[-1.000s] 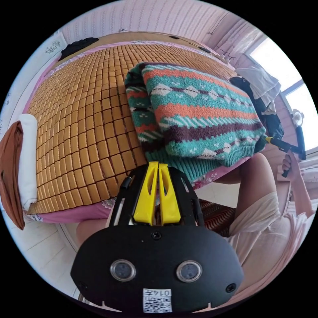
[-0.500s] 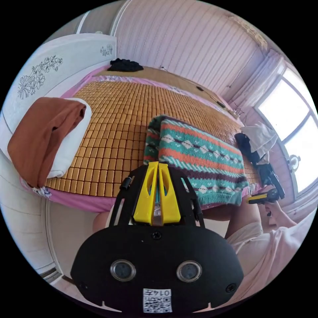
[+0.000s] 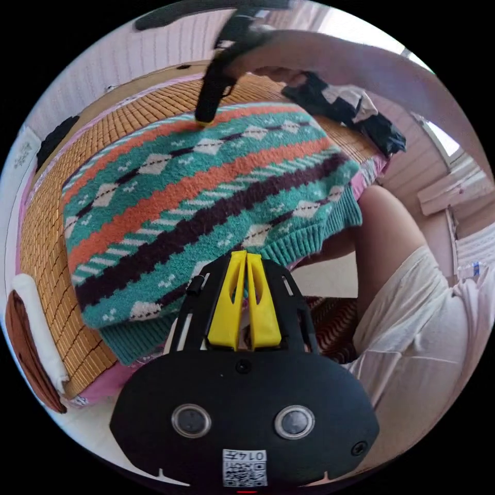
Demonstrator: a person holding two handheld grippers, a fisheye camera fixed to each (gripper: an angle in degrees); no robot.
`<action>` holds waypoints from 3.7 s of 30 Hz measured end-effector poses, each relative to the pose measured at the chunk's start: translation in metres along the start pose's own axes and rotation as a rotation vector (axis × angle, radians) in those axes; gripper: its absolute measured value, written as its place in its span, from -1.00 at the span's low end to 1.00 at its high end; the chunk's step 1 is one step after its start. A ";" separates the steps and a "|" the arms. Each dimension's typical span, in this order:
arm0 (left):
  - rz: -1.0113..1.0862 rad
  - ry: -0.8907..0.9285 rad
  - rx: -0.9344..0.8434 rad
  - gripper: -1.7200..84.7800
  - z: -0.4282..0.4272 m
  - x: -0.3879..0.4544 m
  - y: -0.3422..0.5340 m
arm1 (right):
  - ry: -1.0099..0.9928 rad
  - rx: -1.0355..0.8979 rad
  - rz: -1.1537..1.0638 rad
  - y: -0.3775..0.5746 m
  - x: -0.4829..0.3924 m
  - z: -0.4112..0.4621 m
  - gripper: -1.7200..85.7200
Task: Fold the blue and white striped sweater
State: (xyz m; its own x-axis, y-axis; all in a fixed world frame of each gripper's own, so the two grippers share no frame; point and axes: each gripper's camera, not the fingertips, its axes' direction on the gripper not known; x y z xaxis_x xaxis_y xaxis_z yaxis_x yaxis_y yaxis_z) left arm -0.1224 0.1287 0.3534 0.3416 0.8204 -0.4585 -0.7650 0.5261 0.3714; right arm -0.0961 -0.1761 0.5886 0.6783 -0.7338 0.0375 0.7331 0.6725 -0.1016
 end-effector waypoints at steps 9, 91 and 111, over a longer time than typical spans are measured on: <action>0.134 -0.009 -0.028 -0.98 0.023 0.012 -0.003 | -0.040 -0.052 -0.122 -0.040 -0.004 -0.002 -0.98; 0.421 0.045 0.248 -0.41 0.090 0.232 -0.018 | -0.935 0.538 0.677 0.617 0.205 0.088 -0.92; 0.406 0.094 0.180 -0.76 0.043 0.213 0.009 | -1.273 0.606 1.008 0.662 0.237 0.155 -0.42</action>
State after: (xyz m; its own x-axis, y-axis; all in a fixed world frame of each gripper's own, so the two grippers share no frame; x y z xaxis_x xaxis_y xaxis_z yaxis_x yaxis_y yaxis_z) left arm -0.0333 0.3177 0.2934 -0.0238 0.9490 -0.3144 -0.7166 0.2031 0.6673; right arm 0.5576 0.1097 0.6847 0.2360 0.2926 0.9267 -0.2583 0.9382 -0.2304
